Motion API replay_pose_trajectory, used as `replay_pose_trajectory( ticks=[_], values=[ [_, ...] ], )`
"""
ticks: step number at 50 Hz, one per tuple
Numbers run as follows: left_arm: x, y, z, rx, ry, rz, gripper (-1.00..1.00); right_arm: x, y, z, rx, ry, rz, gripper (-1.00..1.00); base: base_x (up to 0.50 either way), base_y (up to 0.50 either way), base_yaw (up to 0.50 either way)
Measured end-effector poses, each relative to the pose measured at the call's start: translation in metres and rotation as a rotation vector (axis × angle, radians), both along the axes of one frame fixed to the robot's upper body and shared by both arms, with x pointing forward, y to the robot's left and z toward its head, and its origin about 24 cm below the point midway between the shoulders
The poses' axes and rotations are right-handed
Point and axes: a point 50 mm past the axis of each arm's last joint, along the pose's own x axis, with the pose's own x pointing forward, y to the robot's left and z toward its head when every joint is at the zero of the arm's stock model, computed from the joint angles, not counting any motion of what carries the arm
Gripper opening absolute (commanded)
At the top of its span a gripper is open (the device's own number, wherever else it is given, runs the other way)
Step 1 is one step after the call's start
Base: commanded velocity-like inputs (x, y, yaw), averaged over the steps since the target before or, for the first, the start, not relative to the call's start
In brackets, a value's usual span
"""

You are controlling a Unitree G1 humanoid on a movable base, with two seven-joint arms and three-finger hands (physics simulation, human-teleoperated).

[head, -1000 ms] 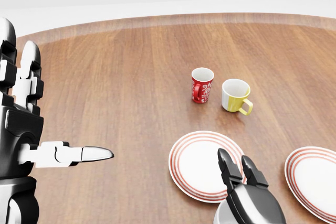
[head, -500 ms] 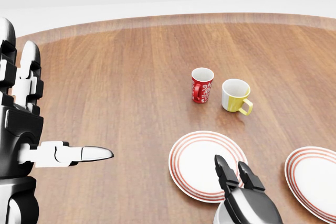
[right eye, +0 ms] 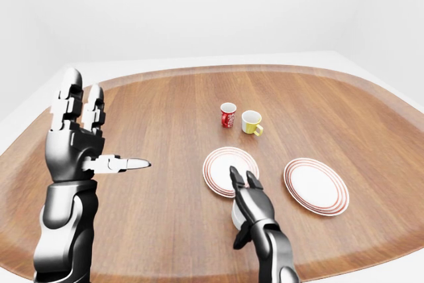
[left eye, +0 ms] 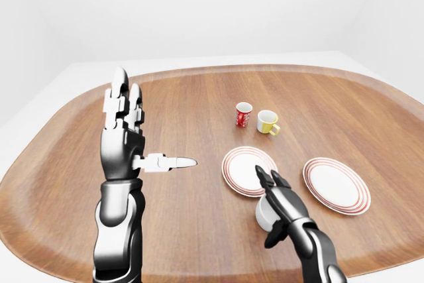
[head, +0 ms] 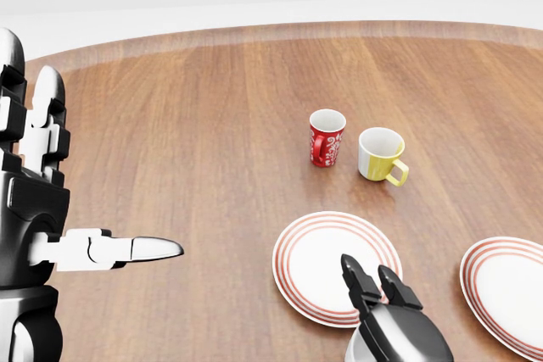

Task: Put the white mug on the left plate.

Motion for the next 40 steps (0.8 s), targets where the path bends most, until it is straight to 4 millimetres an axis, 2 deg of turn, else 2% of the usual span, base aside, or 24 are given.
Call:
replay_pose_trajectory(
  ticks=[40],
  values=[
    [0.000, 0.000, 0.000, 0.000, 0.001, 0.000, 1.00, 0.012, -0.010, -0.006, 0.002, 0.013, -0.036, 1.00, 0.00, 0.00, 0.00]
  ],
)
